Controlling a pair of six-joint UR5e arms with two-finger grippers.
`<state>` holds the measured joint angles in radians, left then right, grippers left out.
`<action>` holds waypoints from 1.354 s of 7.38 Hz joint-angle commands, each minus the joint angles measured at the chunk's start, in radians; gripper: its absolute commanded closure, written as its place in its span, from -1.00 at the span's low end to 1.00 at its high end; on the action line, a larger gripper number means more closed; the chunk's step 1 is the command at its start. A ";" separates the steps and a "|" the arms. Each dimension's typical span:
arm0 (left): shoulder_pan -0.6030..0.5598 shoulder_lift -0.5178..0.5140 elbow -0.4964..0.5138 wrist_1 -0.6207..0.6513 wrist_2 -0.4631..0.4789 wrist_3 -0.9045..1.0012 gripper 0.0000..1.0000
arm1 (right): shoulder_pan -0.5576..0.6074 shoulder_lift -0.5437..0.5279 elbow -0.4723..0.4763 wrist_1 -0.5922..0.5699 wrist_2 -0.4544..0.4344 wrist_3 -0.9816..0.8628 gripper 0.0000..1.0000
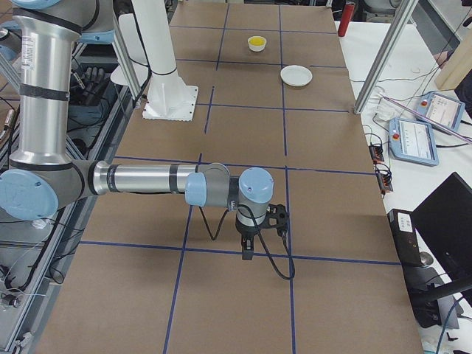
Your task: Move lemon from plate to bowl
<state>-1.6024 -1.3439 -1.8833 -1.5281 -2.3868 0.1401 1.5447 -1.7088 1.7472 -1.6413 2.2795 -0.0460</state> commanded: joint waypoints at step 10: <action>0.001 -0.116 0.134 0.002 0.003 0.004 -1.00 | 0.000 0.000 0.000 0.000 0.000 0.000 -1.00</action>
<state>-1.6015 -1.4277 -1.7952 -1.5265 -2.3838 0.1440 1.5447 -1.7088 1.7472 -1.6413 2.2795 -0.0460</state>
